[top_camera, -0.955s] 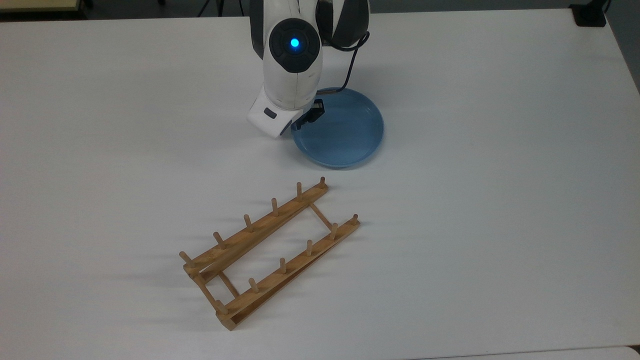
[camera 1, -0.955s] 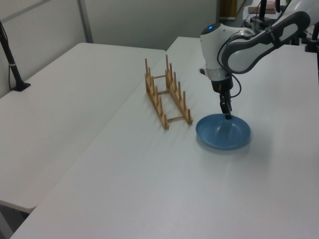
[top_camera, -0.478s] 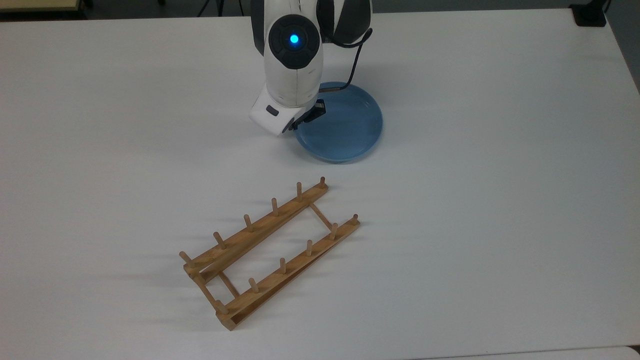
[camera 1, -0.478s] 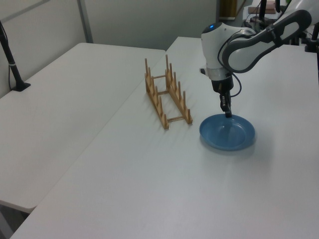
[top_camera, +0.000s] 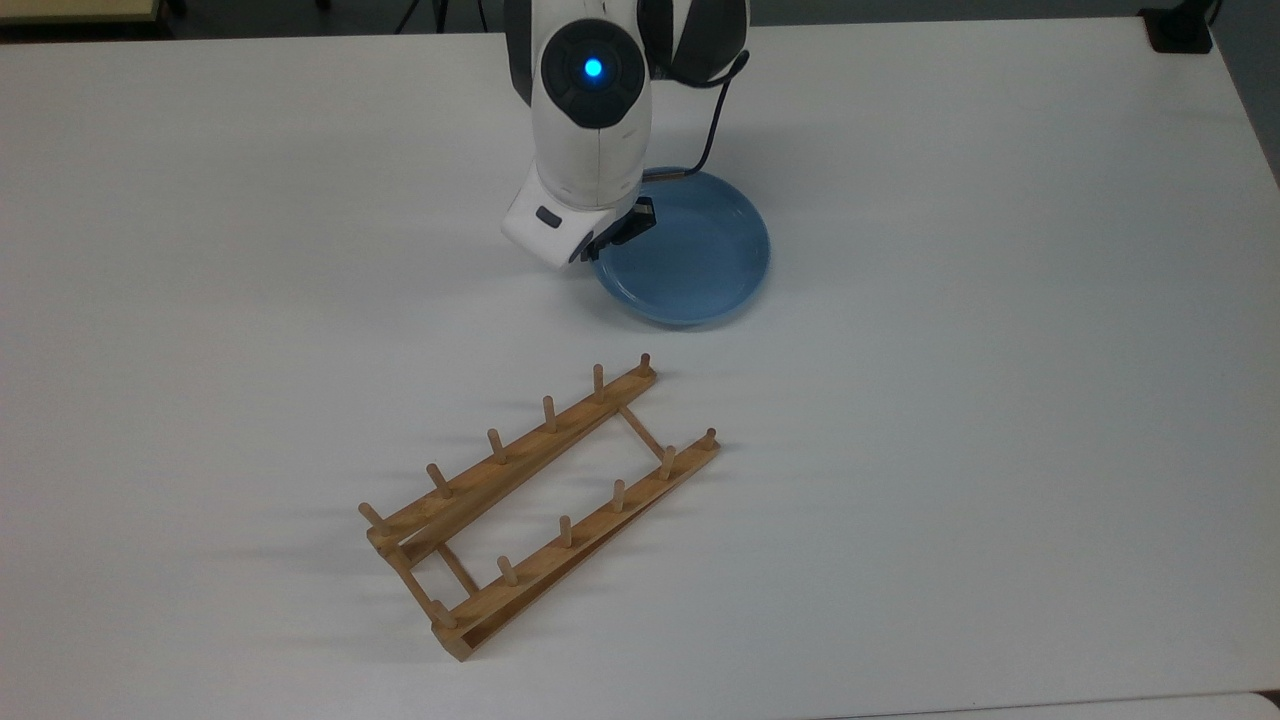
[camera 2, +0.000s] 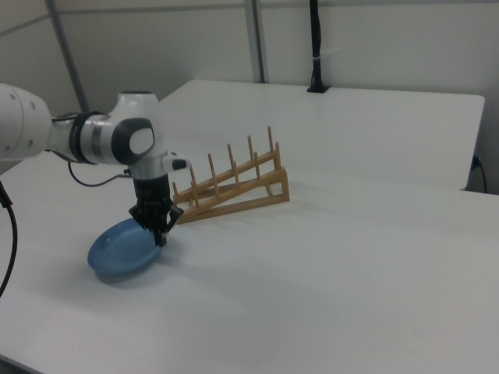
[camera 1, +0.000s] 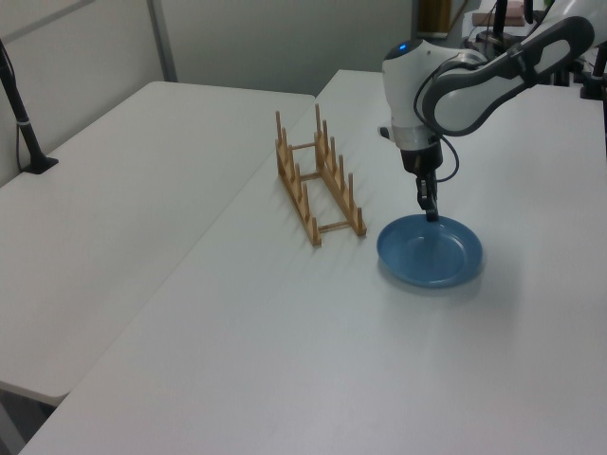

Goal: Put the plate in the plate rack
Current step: 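Lift the plate by its rim and carry it over the rack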

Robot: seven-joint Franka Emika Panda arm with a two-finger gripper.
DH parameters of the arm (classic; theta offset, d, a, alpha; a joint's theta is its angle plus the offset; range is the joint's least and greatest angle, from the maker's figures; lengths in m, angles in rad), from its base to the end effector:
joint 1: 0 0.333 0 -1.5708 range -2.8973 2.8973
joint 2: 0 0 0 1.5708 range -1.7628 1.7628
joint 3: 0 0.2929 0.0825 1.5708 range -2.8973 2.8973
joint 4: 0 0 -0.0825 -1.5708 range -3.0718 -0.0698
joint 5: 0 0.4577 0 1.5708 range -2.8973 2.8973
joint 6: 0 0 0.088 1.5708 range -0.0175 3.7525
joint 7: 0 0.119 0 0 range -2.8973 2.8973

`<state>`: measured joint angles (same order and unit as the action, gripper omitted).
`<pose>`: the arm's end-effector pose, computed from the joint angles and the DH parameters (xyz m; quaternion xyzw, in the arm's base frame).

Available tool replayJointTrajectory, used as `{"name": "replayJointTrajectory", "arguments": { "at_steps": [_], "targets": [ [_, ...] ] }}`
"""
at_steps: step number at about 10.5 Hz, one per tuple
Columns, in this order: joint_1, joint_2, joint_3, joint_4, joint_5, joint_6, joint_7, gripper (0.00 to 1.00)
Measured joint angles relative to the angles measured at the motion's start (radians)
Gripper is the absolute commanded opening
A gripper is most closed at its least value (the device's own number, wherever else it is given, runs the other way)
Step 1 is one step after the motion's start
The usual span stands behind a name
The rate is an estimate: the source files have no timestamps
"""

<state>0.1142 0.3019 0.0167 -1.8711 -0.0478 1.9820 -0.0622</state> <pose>0.6485 0.0817 0.2634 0.9895 0.1073 -0.0946 0.0216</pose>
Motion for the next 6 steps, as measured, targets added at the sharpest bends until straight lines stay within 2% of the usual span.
{"name": "replayJointTrajectory", "arguments": {
  "at_steps": [3,6],
  "targets": [
    [0.011,-0.021,0.004,0.166,0.000,-0.105,0.001,0.00],
    [0.011,-0.051,0.004,0.258,0.000,-0.123,0.000,0.00]
  ]
}}
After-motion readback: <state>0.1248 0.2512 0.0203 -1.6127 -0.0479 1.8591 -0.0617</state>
